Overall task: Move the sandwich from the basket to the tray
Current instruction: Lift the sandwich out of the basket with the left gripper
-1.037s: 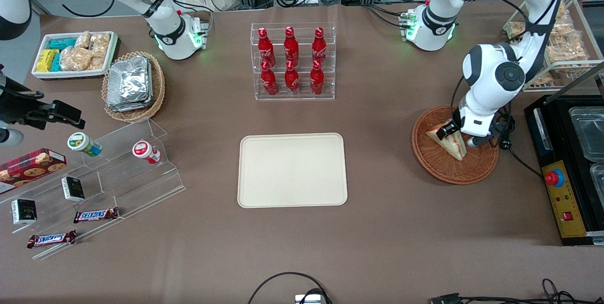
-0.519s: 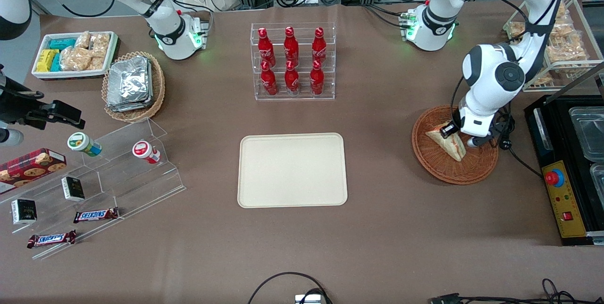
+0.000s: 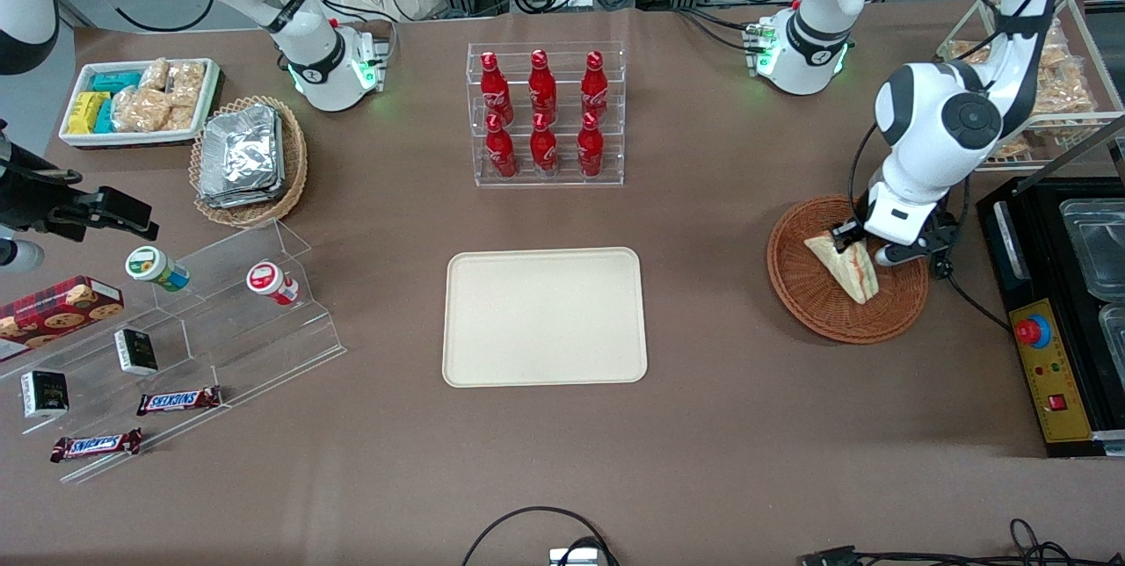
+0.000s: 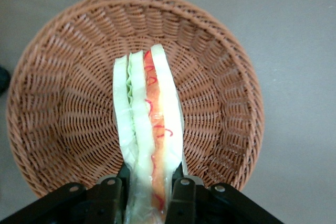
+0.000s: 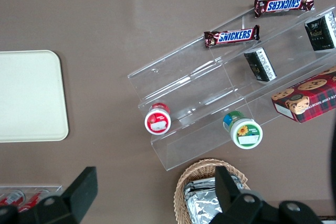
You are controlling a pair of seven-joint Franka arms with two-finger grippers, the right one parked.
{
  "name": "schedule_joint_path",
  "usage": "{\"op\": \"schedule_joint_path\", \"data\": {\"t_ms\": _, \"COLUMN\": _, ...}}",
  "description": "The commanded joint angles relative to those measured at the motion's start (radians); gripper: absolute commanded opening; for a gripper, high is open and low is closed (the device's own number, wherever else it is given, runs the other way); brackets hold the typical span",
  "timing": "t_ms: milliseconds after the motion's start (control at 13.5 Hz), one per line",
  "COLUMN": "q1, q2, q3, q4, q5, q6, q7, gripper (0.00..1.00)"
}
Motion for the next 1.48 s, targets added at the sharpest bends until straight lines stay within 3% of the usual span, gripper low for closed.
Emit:
{"op": "schedule_joint_path", "data": {"t_ms": 0, "q1": -0.013, "q2": -0.028, "q3": -0.036, "q4": 0.043, "q5": 0.042, "q6": -0.055, "q7": 0.033, "gripper": 0.32}}
{"op": "schedule_joint_path", "data": {"t_ms": 148, "q1": -0.014, "q2": -0.025, "q3": -0.052, "q4": 0.084, "q5": 0.092, "q6": -0.100, "q7": 0.038, "gripper": 0.32}}
{"op": "schedule_joint_path", "data": {"t_ms": 444, "q1": -0.018, "q2": -0.015, "q3": -0.097, "q4": 0.179, "q5": 0.091, "q6": -0.159, "q7": 0.073, "gripper": 0.30}}
{"op": "schedule_joint_path", "data": {"t_ms": 667, "q1": -0.019, "q2": 0.031, "q3": -0.105, "q4": 0.302, "q5": 0.085, "q6": -0.294, "q7": 0.071, "gripper": 0.29}}
{"op": "schedule_joint_path", "data": {"t_ms": 1037, "q1": -0.027, "q2": 0.041, "q3": -0.125, "q4": 0.380, "q5": 0.019, "q6": -0.325, "q7": 0.065, "gripper": 0.28}}
{"op": "schedule_joint_path", "data": {"t_ms": 1407, "q1": -0.027, "q2": 0.149, "q3": -0.230, "q4": 0.611, "q5": 0.016, "q6": -0.552, "q7": 0.067, "gripper": 0.25}}
